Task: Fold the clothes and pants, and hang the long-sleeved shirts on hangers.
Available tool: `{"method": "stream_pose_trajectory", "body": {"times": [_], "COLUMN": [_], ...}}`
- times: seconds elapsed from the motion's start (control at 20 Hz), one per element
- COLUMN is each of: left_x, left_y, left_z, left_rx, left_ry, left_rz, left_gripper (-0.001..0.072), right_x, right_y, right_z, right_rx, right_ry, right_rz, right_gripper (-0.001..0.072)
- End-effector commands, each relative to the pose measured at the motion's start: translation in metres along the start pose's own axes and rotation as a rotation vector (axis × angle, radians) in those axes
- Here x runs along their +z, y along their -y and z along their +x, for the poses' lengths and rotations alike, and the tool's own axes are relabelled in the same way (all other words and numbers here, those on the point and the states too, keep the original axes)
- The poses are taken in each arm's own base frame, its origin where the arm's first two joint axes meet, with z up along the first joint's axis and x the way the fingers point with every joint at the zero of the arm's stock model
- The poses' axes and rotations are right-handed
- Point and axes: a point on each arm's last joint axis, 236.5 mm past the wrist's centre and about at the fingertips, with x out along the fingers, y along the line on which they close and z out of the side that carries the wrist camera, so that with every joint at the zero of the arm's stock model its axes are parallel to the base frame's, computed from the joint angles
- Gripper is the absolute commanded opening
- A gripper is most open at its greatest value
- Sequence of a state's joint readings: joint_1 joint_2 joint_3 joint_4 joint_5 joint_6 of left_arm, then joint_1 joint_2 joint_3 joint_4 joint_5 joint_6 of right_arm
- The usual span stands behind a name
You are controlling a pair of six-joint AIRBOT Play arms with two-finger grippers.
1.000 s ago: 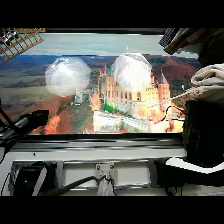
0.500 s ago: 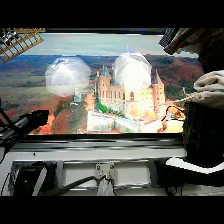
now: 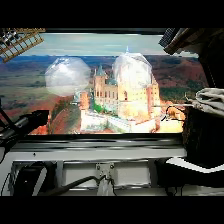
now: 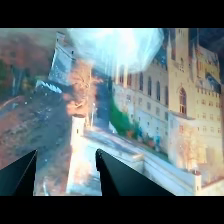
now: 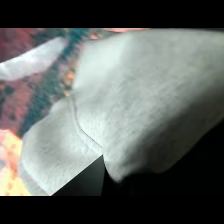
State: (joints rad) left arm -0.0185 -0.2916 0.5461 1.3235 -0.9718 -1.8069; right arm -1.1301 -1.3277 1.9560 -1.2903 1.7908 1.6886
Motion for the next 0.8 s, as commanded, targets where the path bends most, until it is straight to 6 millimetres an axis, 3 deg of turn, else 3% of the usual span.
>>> {"method": "stream_pose_trajectory", "body": {"times": [0.0,0.1,0.3,0.45,0.75], "left_x": [0.000,0.000,0.000,0.000,0.000], "left_y": [0.000,0.000,0.000,0.000,0.000], "left_z": [0.000,0.000,0.000,0.000,0.000], "left_rx": [0.000,0.000,0.000,0.000,0.000], "left_ry": [0.000,0.001,0.001,0.001,0.001], "left_rz": [0.000,0.000,0.000,0.000,0.000], "left_gripper": [0.0409,0.0409,0.0409,0.0409,0.0409], "right_x": [-0.020,-0.040,-0.077,-0.091,-0.124], "right_y": [0.022,0.030,0.074,0.102,0.131], "right_z": [0.009,0.026,0.047,0.050,0.072], "right_rx": [-0.009,-0.018,-0.177,-0.293,-0.387], "right_ry": [-0.075,-0.154,-0.281,-0.328,-0.467], "right_rz": [0.035,0.036,0.089,0.109,0.115], "right_gripper": [0.0039,0.0040,0.0040,0.0040,0.0042]}}
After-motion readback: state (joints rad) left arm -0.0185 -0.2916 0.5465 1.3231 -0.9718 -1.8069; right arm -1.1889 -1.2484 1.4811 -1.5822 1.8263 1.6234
